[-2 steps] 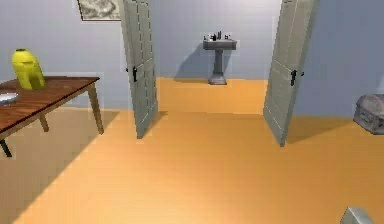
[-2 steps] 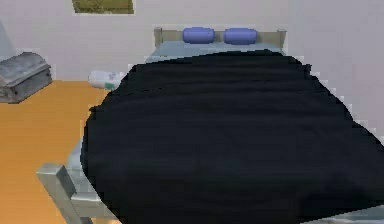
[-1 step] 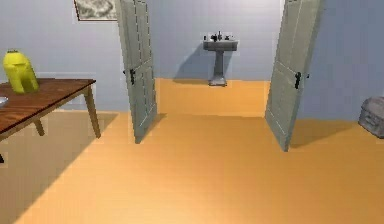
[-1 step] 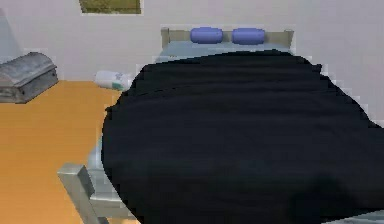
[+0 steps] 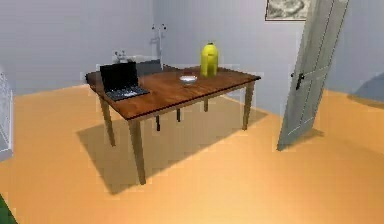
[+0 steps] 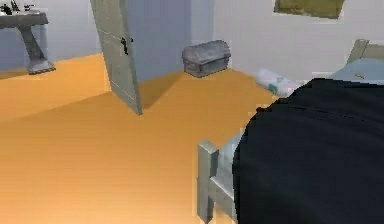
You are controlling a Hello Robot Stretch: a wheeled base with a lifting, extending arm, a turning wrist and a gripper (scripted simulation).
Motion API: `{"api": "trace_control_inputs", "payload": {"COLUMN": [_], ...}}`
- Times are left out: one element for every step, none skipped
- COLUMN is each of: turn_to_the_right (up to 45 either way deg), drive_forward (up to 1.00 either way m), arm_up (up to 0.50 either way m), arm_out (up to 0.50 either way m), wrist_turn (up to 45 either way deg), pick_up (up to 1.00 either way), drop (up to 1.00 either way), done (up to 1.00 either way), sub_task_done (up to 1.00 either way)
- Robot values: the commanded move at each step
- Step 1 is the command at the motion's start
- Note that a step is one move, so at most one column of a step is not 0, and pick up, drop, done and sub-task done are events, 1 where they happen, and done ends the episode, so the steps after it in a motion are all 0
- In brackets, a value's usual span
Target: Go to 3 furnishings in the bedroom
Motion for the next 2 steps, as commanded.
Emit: {"api": "trace_control_inputs", "payload": {"turn_to_the_right": [-45.0,-30.0], "drive_forward": [0.00,0.00], "arm_up": [0.00,0.00], "arm_out": [0.00,0.00], "wrist_turn": [0.0,0.0], "pick_up": [0.00,0.00], "drop": [0.00,0.00], "done": [0.00,0.00], "sub_task_done": [0.00,0.00]}}
